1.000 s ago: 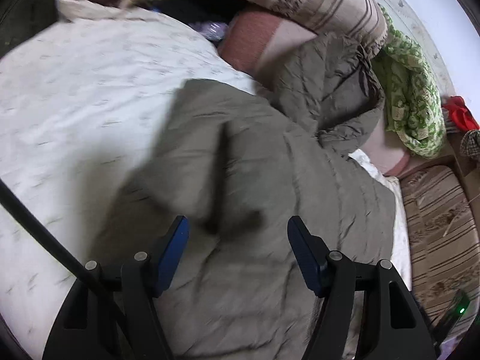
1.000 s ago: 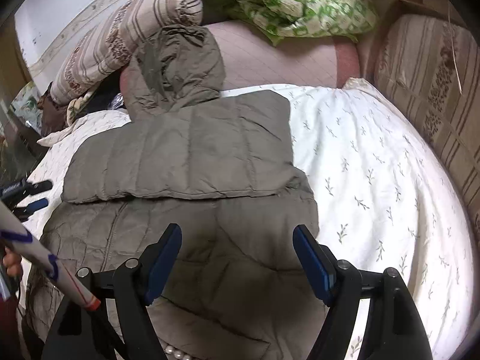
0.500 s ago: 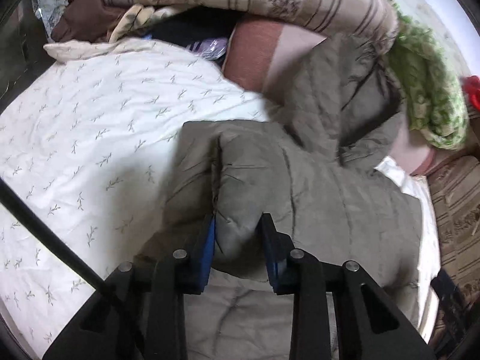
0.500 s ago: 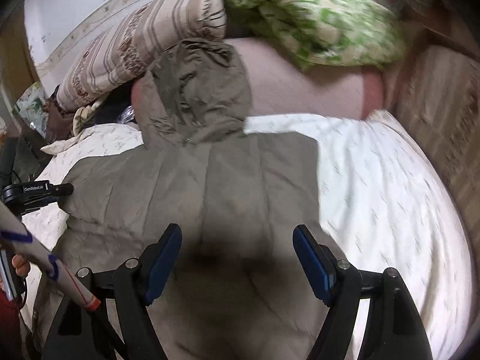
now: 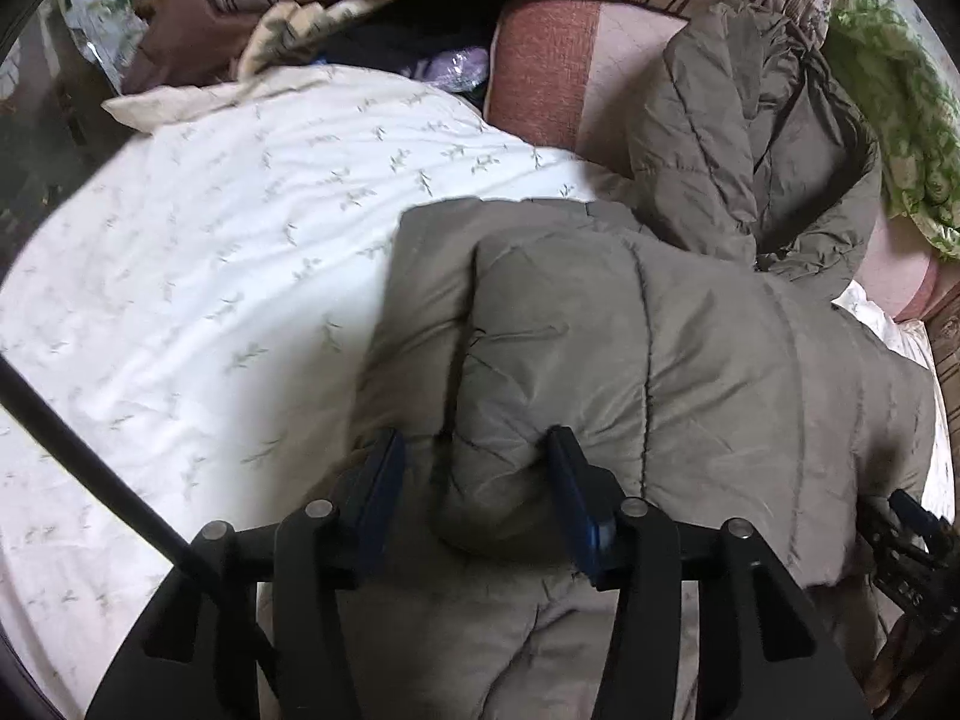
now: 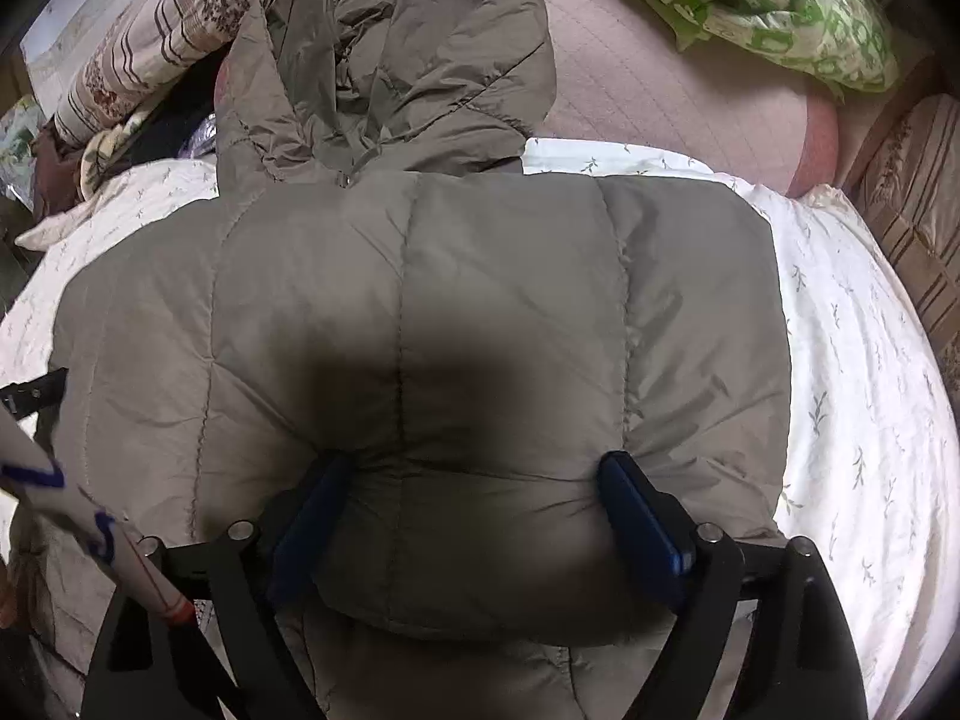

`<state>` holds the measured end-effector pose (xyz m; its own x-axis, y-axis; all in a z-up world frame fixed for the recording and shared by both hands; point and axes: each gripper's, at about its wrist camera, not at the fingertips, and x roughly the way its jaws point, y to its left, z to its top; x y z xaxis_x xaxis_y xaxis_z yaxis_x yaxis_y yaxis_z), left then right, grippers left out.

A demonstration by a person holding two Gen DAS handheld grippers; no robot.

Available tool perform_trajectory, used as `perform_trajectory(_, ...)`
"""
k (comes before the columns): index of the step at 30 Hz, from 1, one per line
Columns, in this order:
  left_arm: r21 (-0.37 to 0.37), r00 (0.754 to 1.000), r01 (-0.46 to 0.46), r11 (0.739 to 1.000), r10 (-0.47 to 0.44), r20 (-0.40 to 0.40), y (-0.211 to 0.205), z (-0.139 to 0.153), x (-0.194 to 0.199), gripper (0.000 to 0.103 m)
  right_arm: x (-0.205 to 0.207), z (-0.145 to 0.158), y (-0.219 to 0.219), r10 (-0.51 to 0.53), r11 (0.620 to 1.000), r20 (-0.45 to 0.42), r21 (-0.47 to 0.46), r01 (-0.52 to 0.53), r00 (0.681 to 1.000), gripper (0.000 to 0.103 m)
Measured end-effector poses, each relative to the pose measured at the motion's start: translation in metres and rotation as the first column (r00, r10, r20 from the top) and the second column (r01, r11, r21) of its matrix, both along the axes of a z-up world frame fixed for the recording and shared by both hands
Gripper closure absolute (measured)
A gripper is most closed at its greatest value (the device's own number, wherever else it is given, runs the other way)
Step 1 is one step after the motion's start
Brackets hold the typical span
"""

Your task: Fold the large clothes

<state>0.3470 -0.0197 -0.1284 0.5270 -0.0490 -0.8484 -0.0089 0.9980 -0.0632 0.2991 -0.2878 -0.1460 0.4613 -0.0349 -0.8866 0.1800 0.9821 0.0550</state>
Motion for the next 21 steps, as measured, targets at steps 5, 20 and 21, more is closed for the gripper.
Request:
perform_trajectory(5,0.033,0.998,-0.009,0.999,0.007,0.068,0.016,0.038,-0.05,0.054,-0.024,0.04,-0.003,-0.041,0.999,0.068,-0.016,0.042,0.997,0.014)
perform_trajectory(20,0.053,0.99,-0.137,0.989,0.138,-0.021,0.088,-0.018,-0.222,0.045,-0.219,0.018,-0.001,-0.117,0.99,-0.036,0.07,0.119,0.993,0.014)
perform_trajectory(21,0.054,0.99,-0.132,0.99,0.135,-0.047,0.09,-0.026,-0.23,0.045,-0.231,0.015,-0.002,-0.126,0.988,-0.043,0.084,0.129,0.991,0.014)
